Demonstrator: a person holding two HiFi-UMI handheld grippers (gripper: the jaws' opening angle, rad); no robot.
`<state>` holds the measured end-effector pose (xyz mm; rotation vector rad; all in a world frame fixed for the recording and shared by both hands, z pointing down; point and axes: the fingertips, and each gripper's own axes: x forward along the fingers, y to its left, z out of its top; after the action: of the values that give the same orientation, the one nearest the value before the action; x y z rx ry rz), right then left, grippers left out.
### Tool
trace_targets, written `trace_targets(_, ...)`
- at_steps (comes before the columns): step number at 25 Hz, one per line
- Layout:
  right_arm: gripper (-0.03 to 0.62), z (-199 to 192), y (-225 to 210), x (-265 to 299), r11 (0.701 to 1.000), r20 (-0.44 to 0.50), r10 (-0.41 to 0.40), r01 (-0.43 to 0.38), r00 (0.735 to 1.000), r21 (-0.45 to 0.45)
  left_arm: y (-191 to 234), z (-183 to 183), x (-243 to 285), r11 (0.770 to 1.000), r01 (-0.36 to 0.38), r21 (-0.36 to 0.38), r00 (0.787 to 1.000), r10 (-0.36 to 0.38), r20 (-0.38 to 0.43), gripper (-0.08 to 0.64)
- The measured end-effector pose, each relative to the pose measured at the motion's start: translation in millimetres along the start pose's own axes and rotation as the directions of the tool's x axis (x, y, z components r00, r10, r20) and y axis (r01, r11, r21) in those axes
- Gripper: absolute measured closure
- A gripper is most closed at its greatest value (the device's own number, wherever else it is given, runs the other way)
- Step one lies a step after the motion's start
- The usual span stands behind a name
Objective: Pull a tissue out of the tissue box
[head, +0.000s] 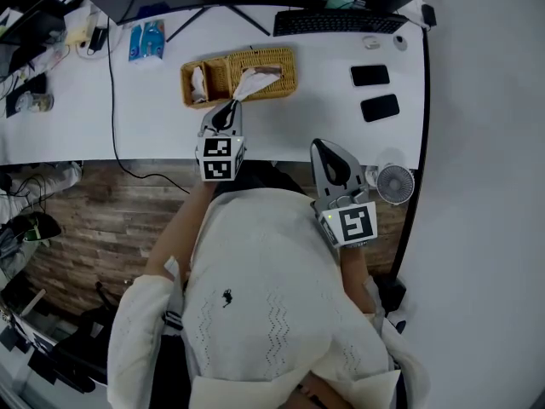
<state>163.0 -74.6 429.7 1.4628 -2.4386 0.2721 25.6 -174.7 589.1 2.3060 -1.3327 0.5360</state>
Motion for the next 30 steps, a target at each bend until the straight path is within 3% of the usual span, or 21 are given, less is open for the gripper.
trace_targets(15,0.591,-3,-3,-2,0.999,0.017,0.05,-0.05,0.999,-0.013,-5,-3,-14,0.999,-0.043,-0.016,0.999,0.044,0.019,0.541)
trace_targets(30,0.591,-6,14,9,0.985,0.015,0.17,-0.169,0.985,-0.045,-1,-7,-47,0.994,-0.103,-0.035,0.993,0.104,0.057,0.541)
